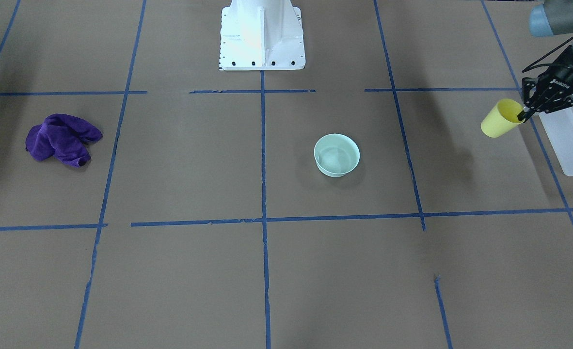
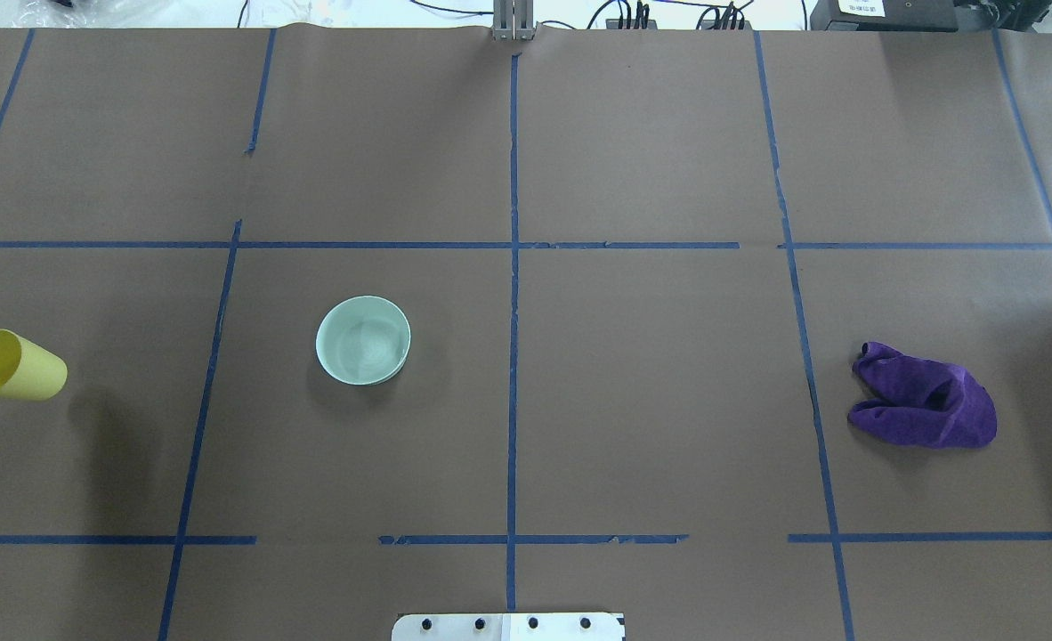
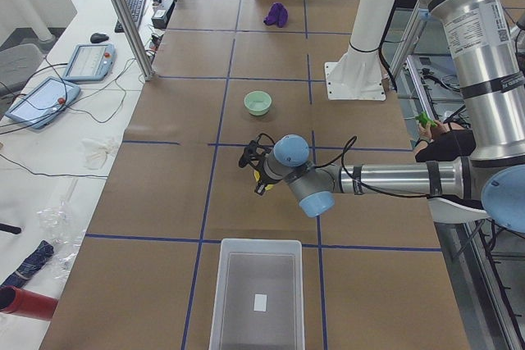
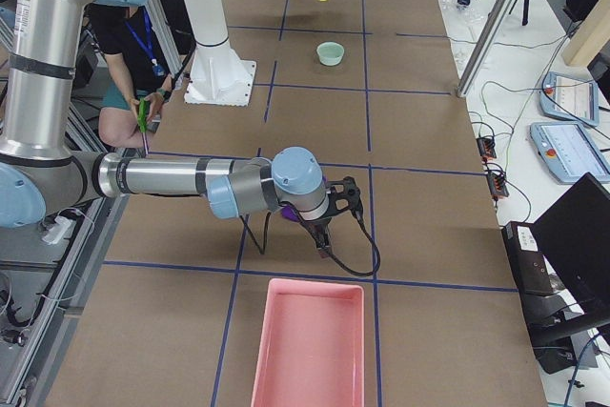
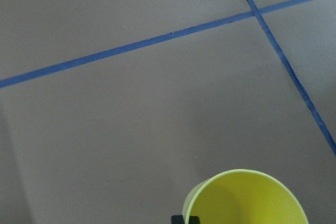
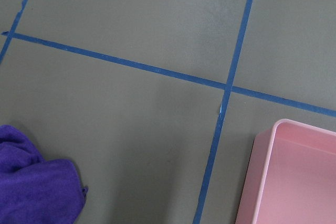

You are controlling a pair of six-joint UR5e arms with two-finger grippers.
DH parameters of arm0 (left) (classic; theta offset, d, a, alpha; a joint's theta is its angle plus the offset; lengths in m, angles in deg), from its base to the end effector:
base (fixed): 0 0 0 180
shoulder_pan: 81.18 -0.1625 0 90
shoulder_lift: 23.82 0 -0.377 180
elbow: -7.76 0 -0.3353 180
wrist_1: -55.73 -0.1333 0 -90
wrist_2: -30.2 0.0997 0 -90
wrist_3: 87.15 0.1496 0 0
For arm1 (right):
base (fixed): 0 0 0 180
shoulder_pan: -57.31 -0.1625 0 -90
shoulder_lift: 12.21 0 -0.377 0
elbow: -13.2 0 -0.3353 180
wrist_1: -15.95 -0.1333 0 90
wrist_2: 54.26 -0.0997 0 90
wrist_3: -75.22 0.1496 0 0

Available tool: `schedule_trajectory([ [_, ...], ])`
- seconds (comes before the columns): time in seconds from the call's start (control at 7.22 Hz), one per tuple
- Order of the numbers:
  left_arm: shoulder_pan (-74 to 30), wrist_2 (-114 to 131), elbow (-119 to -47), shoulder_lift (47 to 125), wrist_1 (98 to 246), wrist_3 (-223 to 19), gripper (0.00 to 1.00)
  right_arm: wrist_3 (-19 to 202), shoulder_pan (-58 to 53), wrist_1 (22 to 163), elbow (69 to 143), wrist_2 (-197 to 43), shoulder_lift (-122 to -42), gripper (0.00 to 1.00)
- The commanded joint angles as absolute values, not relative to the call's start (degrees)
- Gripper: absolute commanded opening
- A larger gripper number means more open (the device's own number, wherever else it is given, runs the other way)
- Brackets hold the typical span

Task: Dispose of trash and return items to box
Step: 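Lift the yellow cup with the left gripper and carry it over the clear bin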

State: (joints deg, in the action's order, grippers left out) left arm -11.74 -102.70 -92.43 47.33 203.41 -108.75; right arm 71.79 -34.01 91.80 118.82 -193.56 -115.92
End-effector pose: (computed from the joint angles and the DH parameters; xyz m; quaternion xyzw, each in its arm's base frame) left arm 0.0962 -0.3460 0.5664 0.2406 0.4493 0.1440 0.8482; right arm 0.0284 -0.3680 0.5837 0.1440 -0.4074 -0.0748 0.8987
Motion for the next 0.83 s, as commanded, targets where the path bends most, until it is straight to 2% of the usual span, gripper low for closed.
schedule_trajectory([
  [0.0, -0.53, -107.34, -92.53, 47.55, 192.10, -87.51, 0.00, 71.79, -34.01, 91.80, 118.76, -193.56, -115.92, 1.00],
  [0.28, 11.48, -107.88, -91.30, 48.16, 178.49, -66.34, 0.00, 71.79, -34.01, 91.80, 118.76, -193.56, -115.92, 1.00],
  [0.42, 16.24, -107.18, -87.20, 51.21, 175.99, -56.66, 0.00, 71.79, -34.01, 91.80, 118.76, -193.56, -115.92, 1.00],
  [0.55, 17.07, -107.26, -81.77, 52.81, 176.48, -52.65, 0.00, 71.79, -34.01, 91.80, 118.76, -193.56, -115.92, 1.00],
  [0.69, 17.08, -107.34, -79.63, 53.26, 176.75, -52.35, 0.00, 71.79, -34.01, 91.80, 118.76, -193.56, -115.92, 1.00],
])
